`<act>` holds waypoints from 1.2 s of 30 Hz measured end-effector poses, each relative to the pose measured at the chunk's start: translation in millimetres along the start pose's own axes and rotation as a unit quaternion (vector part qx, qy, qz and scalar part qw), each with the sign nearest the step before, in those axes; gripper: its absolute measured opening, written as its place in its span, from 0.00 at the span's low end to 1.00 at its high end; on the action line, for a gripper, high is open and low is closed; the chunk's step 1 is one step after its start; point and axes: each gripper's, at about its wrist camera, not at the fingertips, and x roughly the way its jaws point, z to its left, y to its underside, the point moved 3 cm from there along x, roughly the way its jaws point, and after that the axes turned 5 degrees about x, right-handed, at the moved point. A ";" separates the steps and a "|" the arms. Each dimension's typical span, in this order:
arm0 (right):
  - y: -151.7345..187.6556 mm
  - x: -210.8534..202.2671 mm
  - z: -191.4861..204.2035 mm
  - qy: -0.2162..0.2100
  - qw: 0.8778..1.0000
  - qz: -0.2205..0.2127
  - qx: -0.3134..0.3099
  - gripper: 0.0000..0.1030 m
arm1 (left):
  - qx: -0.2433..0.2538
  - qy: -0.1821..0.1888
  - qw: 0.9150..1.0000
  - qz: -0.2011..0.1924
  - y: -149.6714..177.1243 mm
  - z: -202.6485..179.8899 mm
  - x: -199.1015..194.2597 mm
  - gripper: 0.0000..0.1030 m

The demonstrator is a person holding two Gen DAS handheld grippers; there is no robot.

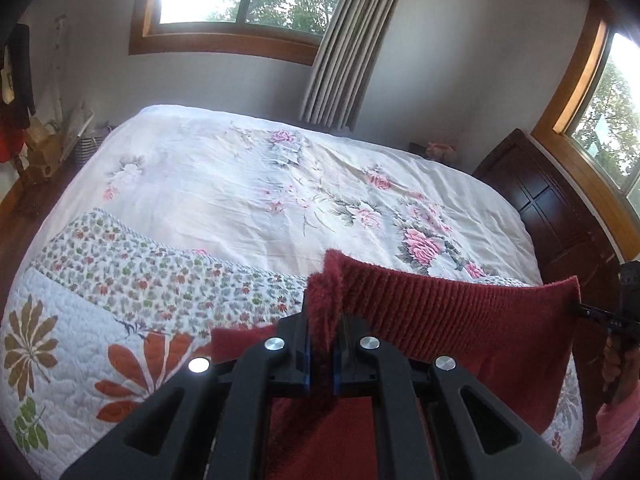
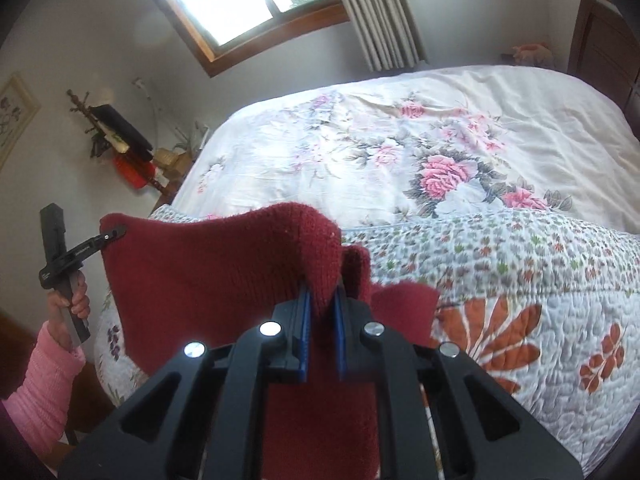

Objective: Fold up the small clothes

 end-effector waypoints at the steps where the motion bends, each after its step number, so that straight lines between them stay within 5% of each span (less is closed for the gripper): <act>1: -5.3 11.7 -5.2 0.006 1.000 0.008 0.006 0.09 | 0.003 -0.003 1.000 0.008 -2.4 0.8 10.4 0.07; 11: 15.9 122.6 -58.0 0.081 0.989 0.107 0.059 0.09 | 0.011 -0.059 0.988 0.140 40.7 18.0 130.8 0.08; 16: 27.6 139.5 -64.3 0.133 0.982 0.126 0.038 0.20 | 0.003 -0.071 0.983 0.170 50.1 25.7 145.8 0.24; 20: 24.2 116.0 -63.8 0.121 0.986 0.107 0.046 0.24 | -0.030 -0.070 0.985 0.157 39.6 38.9 126.3 0.33; 22: 25.7 93.0 -60.5 0.121 0.987 0.092 0.045 0.38 | -0.036 -0.080 0.987 0.134 29.9 45.1 102.3 0.36; 26: 49.9 43.5 -42.8 0.110 0.991 0.078 0.000 0.45 | -0.006 -0.090 0.993 0.077 30.8 43.0 37.8 0.44; 28: 74.6 22.2 -38.3 0.083 0.993 0.084 -0.003 0.53 | 0.011 -0.094 0.992 0.081 48.2 36.6 17.6 0.45; 36: 163.1 -2.2 -39.4 0.028 0.991 0.125 0.041 0.52 | -0.009 -0.052 0.988 0.144 148.1 23.9 -16.7 0.47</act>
